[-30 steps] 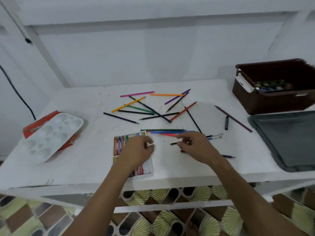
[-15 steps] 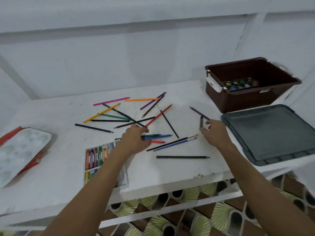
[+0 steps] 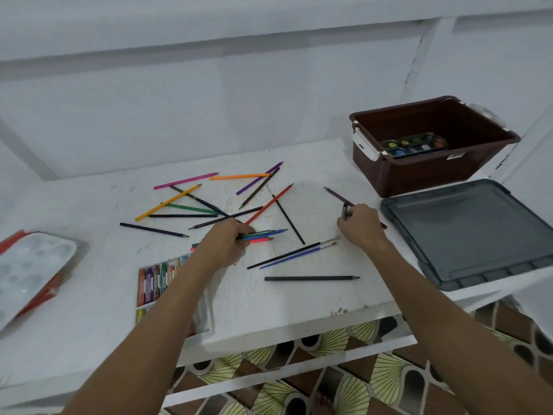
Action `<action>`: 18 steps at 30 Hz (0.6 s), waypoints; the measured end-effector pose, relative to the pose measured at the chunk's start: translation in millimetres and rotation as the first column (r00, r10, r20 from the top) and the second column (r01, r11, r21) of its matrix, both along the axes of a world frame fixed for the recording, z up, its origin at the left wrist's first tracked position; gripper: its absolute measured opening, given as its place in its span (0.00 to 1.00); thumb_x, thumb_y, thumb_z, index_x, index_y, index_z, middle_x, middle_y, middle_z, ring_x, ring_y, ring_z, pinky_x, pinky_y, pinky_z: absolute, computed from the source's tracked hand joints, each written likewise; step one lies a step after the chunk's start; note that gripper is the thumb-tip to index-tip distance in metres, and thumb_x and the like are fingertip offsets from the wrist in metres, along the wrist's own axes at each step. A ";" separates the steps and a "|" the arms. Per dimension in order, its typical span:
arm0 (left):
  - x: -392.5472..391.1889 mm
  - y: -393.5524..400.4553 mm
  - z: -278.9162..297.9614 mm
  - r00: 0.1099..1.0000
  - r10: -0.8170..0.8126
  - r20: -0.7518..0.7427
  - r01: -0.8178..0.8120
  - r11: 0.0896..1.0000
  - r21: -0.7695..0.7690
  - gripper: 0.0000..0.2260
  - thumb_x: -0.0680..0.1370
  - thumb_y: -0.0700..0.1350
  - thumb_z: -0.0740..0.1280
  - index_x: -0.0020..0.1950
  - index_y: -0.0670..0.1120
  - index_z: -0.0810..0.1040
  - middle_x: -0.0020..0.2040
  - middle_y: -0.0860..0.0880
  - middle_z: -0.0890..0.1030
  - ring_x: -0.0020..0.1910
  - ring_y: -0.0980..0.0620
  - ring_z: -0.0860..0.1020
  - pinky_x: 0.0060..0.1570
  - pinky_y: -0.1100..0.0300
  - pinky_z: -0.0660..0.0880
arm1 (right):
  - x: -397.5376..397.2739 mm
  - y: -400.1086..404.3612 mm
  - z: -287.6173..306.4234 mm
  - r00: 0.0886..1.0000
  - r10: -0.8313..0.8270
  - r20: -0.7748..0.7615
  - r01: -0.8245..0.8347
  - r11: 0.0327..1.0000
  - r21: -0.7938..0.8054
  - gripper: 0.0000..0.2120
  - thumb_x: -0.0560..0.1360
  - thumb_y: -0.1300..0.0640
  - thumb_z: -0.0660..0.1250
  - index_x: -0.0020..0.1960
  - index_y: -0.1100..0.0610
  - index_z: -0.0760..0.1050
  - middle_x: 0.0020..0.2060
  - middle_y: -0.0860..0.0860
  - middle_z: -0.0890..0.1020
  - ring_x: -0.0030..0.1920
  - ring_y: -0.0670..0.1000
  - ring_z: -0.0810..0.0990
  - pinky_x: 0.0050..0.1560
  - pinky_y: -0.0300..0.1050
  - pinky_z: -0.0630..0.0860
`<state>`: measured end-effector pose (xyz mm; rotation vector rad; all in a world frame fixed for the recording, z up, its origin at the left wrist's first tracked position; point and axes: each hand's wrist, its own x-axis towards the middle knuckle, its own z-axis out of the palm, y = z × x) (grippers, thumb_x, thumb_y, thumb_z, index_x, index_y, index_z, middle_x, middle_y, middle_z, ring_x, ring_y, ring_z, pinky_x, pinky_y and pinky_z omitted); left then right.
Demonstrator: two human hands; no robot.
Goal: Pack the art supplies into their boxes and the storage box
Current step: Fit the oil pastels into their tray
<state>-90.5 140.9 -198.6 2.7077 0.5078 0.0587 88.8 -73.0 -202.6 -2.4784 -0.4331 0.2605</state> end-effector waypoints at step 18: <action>-93.7 33.0 -6.1 0.924 0.370 0.095 -0.368 0.929 -0.035 0.14 0.77 0.43 0.65 0.62 0.44 0.78 0.60 0.45 0.75 0.59 0.47 0.74 0.57 0.61 0.67 | -114.1 56.0 18.4 0.937 0.349 0.031 -0.349 0.922 0.166 0.12 0.78 0.59 0.64 0.58 0.62 0.79 0.49 0.55 0.82 0.40 0.46 0.77 0.41 0.31 0.72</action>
